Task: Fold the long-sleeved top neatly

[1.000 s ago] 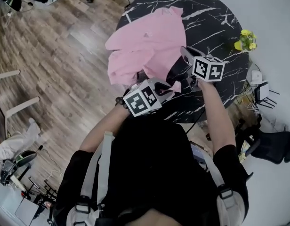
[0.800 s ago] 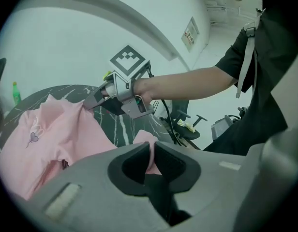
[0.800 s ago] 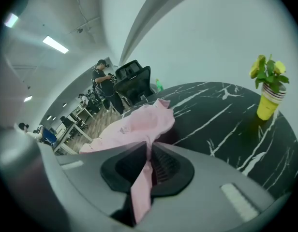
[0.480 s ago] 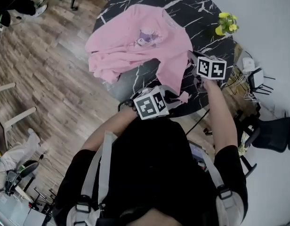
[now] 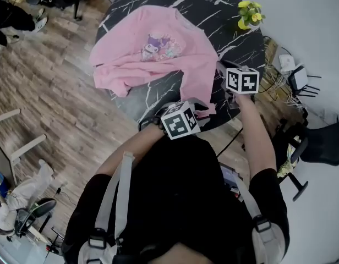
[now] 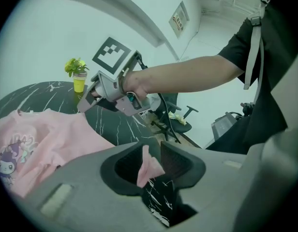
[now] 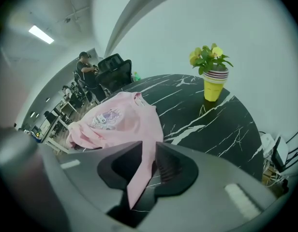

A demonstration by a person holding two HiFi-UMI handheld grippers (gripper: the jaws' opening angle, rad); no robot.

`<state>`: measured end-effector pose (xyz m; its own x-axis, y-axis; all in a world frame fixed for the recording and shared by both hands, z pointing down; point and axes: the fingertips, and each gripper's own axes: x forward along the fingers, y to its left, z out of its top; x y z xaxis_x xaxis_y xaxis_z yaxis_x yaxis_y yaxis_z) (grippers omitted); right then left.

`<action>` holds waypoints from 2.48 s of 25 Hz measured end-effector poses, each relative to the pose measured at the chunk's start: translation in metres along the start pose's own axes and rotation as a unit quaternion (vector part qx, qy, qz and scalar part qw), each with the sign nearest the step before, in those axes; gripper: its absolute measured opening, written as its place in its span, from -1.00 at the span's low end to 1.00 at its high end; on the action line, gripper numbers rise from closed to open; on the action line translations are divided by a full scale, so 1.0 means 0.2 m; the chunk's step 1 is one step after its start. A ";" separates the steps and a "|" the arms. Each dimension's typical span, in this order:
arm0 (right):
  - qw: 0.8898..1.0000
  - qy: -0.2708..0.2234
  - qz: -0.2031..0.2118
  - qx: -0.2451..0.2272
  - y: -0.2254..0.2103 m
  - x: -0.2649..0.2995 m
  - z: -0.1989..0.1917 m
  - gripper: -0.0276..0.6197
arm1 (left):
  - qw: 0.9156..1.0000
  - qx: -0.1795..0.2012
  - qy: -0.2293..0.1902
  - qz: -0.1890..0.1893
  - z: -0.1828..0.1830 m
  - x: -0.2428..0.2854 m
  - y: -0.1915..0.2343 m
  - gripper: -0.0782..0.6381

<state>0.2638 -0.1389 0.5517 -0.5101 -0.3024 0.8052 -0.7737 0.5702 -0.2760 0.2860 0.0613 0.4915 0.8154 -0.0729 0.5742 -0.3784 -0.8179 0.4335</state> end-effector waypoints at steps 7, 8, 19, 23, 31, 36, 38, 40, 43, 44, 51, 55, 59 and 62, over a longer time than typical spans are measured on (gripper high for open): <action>1.000 -0.017 0.006 -0.004 0.04 -0.05 -0.02 -0.54 | 0.999 -0.007 0.006 0.034 -0.03 -0.08 0.09 -0.34; 1.000 -0.018 0.008 -0.004 0.05 -0.05 -0.02 -0.54 | 0.999 -0.009 0.009 0.038 -0.04 -0.10 0.10 -0.34; 0.999 -0.007 0.031 -0.032 0.30 -0.01 -0.07 -0.54 | 0.996 -0.034 0.017 0.080 -0.20 -0.32 0.26 -0.35; 0.999 -0.007 0.033 -0.037 0.48 0.08 -0.02 -0.54 | 0.996 -0.045 0.015 0.079 -0.28 -0.49 0.37 -0.35; 0.999 -0.016 0.031 0.004 0.91 0.30 0.04 -0.54 | 0.995 -0.048 0.017 0.081 -0.56 -0.95 0.58 -0.37; 0.999 -0.016 0.046 -0.005 1.21 0.48 0.14 -0.54 | 0.993 -0.059 0.017 0.097 -0.76 -1.27 0.73 -0.37; 0.998 -0.015 0.058 -0.012 1.36 0.55 0.17 -0.54 | 0.992 -0.069 0.017 0.105 -0.85 -1.39 0.78 -0.38; 0.997 -0.010 0.072 -0.028 1.51 0.61 0.19 -0.47 | 0.990 -0.079 0.018 0.113 -0.95 -1.50 0.82 -0.38; 0.993 0.004 0.092 -0.068 1.73 0.68 0.16 -0.35 | 0.988 -0.085 0.032 0.121 -1.09 -1.61 0.87 -0.38; 0.992 0.010 0.098 -0.080 1.79 0.70 0.13 -0.31 | 0.988 -0.084 0.040 0.121 -1.14 -1.63 0.89 -0.38; 0.990 0.074 0.096 -0.071 1.85 0.74 -0.14 -0.50 | 0.990 -0.058 0.087 0.099 -1.28 -1.60 0.92 -0.38; 0.993 0.081 0.080 -0.032 1.80 0.65 -0.29 -0.77 | 0.989 -0.042 0.114 0.088 -1.33 -1.53 0.93 -0.38; 0.995 0.075 0.064 0.009 1.76 0.52 -0.45 -0.77 | 0.988 -0.026 0.134 0.072 -1.35 -1.48 0.90 -0.38; 0.996 0.067 0.047 0.044 1.72 0.43 -0.58 -0.77 | 0.987 -0.015 0.151 0.057 -1.36 -1.45 0.87 -0.38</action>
<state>-0.0026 0.1190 0.5877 -0.5307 -0.1430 0.8354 -0.7584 0.5201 -0.3928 -0.1350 0.0956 0.5903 0.6003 0.0139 0.7996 -0.4767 -0.7966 0.3718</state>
